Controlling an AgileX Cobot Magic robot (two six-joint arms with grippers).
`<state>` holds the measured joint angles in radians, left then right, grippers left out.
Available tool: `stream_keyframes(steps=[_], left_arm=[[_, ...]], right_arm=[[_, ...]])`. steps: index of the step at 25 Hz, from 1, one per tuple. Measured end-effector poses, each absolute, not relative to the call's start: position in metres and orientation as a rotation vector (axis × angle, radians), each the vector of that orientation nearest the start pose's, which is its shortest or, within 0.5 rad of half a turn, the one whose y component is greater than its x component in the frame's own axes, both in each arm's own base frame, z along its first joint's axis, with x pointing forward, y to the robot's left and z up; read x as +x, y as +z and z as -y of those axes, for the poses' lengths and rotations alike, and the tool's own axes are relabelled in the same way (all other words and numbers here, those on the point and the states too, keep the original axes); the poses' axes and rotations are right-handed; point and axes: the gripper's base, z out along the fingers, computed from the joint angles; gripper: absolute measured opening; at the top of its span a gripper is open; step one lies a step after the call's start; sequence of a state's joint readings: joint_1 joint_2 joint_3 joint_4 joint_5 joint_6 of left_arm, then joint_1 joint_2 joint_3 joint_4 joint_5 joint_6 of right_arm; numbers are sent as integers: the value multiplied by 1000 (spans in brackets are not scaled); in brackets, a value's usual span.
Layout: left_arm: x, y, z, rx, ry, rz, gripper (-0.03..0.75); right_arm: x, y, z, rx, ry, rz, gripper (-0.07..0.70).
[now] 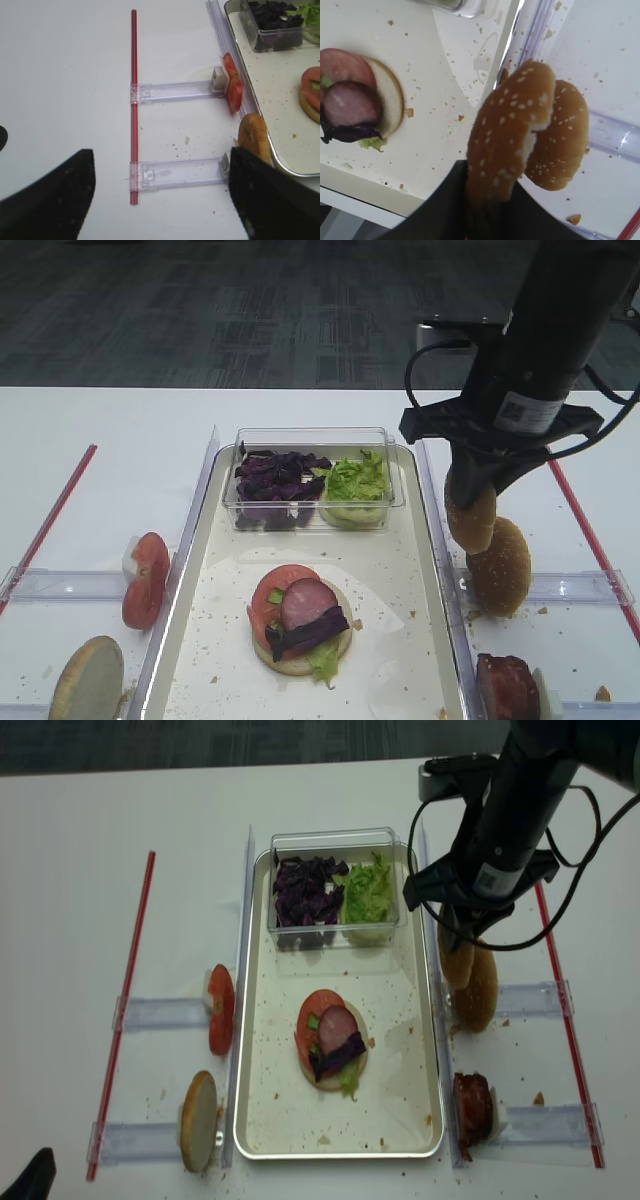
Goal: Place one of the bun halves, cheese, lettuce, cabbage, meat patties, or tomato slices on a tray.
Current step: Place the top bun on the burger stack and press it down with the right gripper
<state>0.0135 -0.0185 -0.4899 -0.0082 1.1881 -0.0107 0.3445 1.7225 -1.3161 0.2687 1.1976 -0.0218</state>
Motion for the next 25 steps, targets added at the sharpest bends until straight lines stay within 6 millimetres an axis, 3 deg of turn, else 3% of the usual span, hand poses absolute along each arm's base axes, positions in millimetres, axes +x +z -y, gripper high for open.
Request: stream_keyframes(steps=[16, 25], left_arm=[[-12, 264, 1, -25, -8, -2163, 509], [-12, 264, 1, -25, -8, -2163, 509]], right_arm=[[304, 253, -135, -498, 426, -3066, 160], [300, 261, -146, -614, 650, -2987, 159]])
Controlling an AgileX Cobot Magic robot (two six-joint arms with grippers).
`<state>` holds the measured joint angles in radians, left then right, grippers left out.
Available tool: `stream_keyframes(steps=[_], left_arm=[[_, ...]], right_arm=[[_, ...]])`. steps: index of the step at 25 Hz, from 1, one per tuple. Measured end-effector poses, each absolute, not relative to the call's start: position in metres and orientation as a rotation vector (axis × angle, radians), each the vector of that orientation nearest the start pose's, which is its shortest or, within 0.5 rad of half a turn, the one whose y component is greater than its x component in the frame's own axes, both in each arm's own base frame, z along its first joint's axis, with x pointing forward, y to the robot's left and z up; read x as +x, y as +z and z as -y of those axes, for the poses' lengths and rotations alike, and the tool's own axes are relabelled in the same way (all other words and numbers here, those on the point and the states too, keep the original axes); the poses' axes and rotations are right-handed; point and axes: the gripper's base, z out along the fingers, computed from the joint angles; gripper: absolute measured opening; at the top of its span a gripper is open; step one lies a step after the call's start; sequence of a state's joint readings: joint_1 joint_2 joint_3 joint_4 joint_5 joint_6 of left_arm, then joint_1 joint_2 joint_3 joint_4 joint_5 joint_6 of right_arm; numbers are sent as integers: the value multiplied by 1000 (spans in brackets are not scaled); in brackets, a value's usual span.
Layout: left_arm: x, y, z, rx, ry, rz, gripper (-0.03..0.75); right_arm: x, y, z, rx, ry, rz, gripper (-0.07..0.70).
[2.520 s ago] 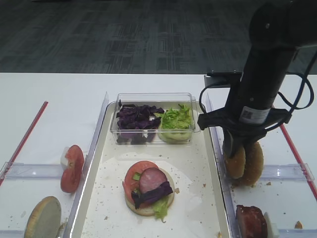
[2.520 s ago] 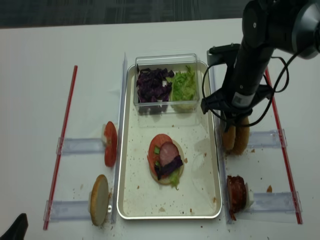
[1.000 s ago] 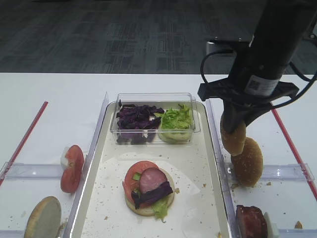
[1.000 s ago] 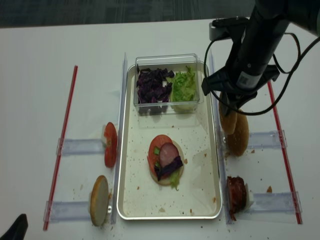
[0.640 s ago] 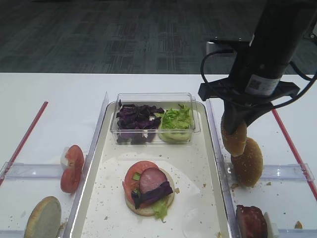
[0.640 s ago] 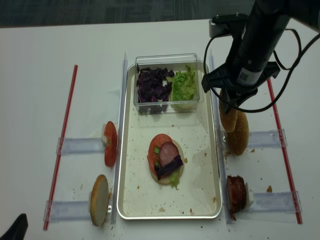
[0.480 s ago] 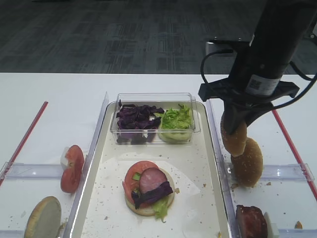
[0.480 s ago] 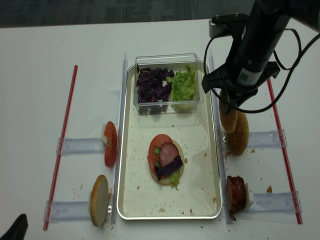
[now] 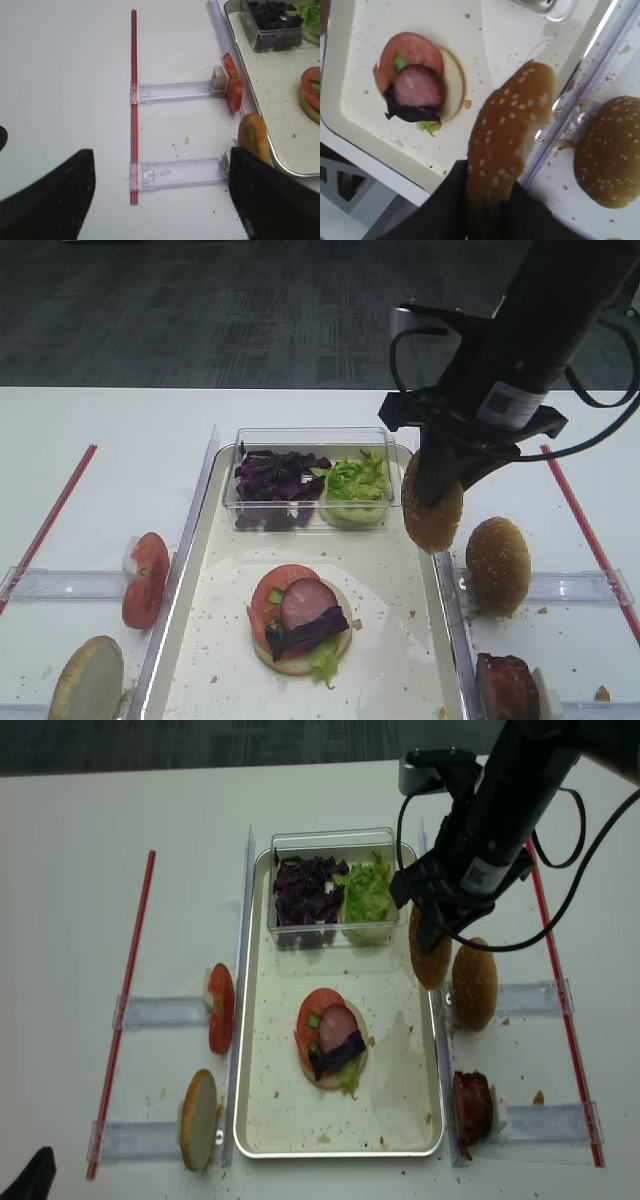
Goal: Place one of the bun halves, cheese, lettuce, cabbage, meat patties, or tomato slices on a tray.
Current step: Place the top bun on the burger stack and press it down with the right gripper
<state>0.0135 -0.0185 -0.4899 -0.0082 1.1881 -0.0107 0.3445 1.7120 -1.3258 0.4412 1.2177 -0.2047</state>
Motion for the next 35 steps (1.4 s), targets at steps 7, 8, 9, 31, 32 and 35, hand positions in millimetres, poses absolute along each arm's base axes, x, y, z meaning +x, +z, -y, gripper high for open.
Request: stream_keyframes(steps=[7, 8, 9, 31, 32, 35], left_arm=[[-12, 264, 1, -25, -8, -2163, 509], [-12, 264, 1, -25, -8, -2163, 510], [-12, 264, 1, -25, -8, -2163, 509], [-12, 264, 1, -25, -8, -2163, 509], [-12, 264, 1, -25, -8, -2163, 510], [-12, 264, 1, -25, -8, -2163, 510]], right_arm=[[290, 284, -151, -661, 787, -2875, 158], [288, 287, -152, -665, 814, -2859, 158], [287, 290, -153, -674, 839, -2841, 158], [212, 227, -161, -747, 1561, -2395, 158], [213, 226, -162, -732, 1556, -2377, 158], [216, 223, -162, -697, 1529, -2345, 158]])
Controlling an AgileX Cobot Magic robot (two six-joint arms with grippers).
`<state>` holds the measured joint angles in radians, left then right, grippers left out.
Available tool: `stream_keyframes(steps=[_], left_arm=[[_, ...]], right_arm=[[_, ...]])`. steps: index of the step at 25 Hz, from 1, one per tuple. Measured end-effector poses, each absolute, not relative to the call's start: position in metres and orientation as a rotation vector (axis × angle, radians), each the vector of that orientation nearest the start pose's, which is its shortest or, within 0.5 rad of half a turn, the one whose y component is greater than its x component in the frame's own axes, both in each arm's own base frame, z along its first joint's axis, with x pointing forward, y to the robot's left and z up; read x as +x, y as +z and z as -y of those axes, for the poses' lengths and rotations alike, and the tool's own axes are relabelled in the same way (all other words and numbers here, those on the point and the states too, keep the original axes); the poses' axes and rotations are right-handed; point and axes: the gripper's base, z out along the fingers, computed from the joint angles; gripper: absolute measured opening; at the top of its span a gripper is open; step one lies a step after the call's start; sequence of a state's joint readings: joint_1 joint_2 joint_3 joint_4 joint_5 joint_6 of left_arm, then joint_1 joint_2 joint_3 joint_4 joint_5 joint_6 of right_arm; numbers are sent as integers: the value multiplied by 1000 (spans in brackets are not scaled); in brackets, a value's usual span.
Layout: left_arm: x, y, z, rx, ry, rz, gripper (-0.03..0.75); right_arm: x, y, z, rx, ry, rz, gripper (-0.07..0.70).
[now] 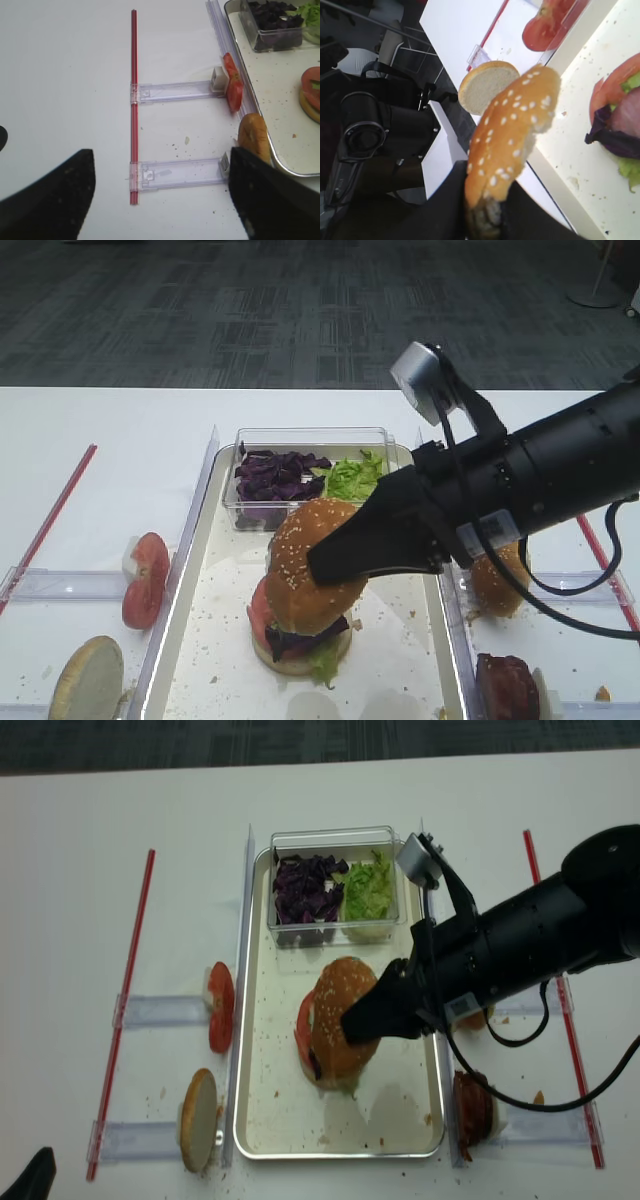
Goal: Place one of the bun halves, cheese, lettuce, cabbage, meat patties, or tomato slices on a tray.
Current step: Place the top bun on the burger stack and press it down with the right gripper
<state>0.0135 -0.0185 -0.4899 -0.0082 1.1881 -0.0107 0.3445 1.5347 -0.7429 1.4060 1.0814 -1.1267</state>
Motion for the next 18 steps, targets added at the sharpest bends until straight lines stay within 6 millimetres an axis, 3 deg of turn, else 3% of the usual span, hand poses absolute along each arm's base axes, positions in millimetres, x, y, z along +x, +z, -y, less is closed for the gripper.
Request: stream_keyframes(steps=[3, 10, 15, 18], left_arm=[[-12, 264, 1, -25, -8, -2163, 509], [-12, 264, 1, -25, -8, -2163, 509], [-12, 264, 1, -25, -8, -2163, 509], [-12, 264, 1, -25, -8, -2163, 510]], right_arm=[[221, 216, -164, -673, 1542, -2340, 158], [236, 179, -171, -599, 1680, -2333, 158], [253, 149, -158, -465, 1684, -2384, 158], [257, 142, -152, -426, 1675, -2390, 158]])
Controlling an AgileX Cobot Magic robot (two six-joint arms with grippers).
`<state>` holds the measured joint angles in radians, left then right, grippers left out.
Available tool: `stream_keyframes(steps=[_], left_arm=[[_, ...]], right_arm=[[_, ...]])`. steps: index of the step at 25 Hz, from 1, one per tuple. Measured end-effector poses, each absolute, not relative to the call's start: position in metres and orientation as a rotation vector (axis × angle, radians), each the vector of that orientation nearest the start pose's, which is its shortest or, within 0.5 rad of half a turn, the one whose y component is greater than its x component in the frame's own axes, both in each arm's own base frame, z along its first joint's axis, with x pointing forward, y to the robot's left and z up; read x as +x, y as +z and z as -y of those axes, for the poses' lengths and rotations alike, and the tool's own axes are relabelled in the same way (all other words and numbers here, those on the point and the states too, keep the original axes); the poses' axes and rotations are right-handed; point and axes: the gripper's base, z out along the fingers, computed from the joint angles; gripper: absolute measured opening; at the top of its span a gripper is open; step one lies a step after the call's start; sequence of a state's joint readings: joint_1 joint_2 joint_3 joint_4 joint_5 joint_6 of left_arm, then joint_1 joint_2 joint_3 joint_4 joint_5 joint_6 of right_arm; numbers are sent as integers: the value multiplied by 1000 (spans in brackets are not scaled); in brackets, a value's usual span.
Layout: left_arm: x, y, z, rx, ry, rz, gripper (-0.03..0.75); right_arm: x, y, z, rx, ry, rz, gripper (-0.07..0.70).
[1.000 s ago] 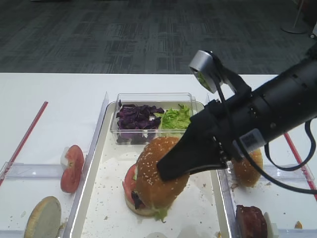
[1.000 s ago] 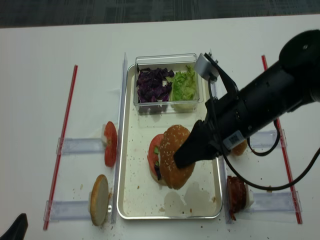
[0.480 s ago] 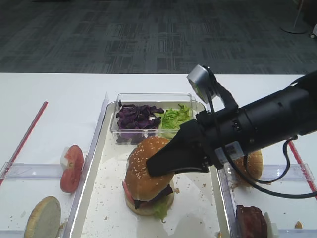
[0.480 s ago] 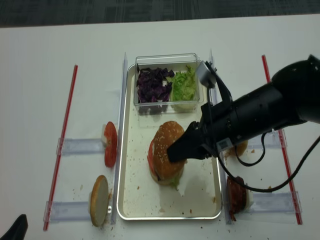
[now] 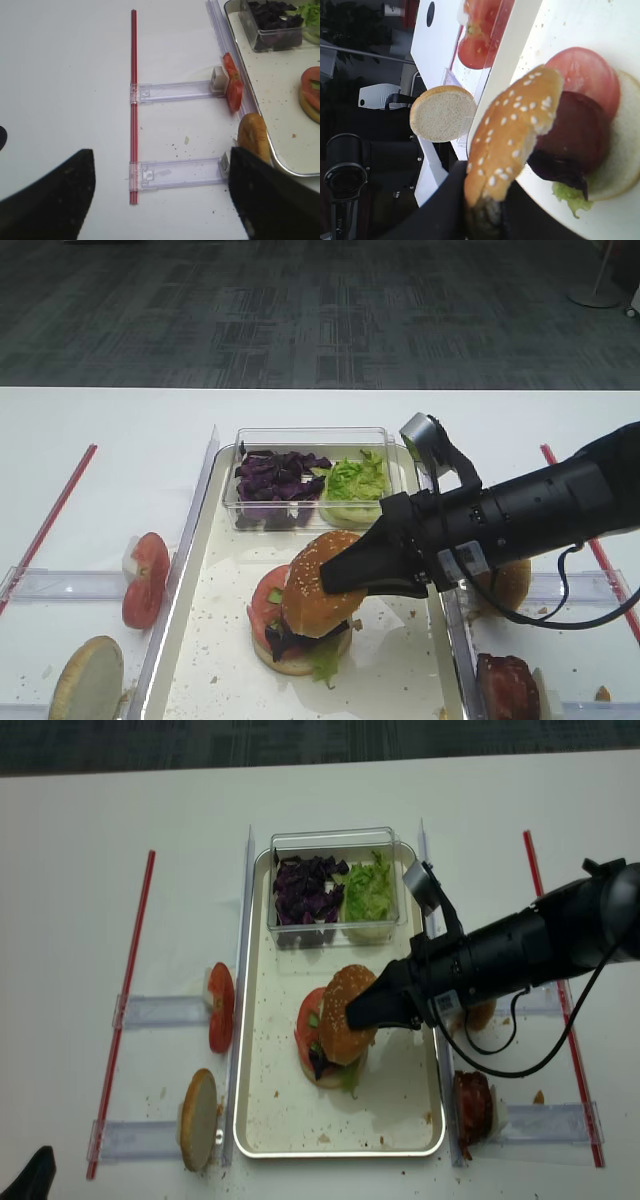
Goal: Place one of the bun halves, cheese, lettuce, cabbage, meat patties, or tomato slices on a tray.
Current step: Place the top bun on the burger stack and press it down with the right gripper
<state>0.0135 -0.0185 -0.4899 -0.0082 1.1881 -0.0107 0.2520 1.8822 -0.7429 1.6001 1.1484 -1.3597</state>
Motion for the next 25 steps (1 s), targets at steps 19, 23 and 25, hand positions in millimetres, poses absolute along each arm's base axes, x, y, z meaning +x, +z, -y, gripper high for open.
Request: stream_keyframes(steps=[19, 23, 25], left_arm=[[-12, 264, 1, -25, -8, -2163, 509], [-12, 264, 1, -25, -8, -2163, 509], [-12, 264, 1, -25, -8, -2163, 509]], right_arm=[[256, 144, -162, -430, 1695, -2363, 140], [261, 144, -166, -428, 1701, -2349, 137], [265, 142, -167, -414, 1704, -2347, 137]])
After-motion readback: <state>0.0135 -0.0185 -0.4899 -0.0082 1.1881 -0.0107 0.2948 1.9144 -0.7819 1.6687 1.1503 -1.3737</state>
